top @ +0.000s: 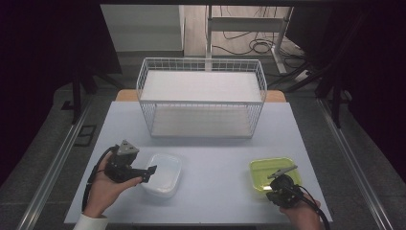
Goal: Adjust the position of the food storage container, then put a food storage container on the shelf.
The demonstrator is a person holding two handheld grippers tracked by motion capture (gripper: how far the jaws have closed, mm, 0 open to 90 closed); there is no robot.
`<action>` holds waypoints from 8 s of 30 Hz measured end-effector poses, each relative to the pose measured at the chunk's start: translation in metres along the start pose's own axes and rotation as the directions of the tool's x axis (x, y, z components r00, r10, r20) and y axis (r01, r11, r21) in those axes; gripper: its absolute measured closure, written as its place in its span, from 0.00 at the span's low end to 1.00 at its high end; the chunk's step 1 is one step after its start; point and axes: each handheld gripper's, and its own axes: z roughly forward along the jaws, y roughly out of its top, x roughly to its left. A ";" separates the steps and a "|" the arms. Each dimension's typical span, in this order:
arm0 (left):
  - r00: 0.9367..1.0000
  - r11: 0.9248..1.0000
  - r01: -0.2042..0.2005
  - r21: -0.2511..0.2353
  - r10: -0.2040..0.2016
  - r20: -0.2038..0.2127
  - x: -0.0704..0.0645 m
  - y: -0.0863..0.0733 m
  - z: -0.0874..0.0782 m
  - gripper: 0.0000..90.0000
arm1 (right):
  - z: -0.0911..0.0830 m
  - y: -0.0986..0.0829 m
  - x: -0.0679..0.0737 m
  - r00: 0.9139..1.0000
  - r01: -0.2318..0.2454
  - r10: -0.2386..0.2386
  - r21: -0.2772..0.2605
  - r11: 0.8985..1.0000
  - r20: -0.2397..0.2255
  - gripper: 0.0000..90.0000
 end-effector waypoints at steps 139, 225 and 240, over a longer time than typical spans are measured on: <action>0.986 0.995 0.051 -0.087 -0.036 0.166 -0.056 0.032 -0.007 0.20 | -0.051 0.050 -0.040 0.952 -0.211 0.066 -0.486 0.848 -0.298 0.26; 0.873 0.905 0.325 0.275 -0.399 0.280 -0.075 0.074 0.149 0.57 | 0.033 0.084 -0.047 0.878 -0.348 0.241 -0.207 0.914 -0.413 0.56; 0.835 0.888 0.358 0.288 -0.443 0.326 -0.072 0.072 0.149 0.65 | 0.042 0.080 -0.052 0.789 -0.430 0.306 -0.124 0.894 -0.533 0.79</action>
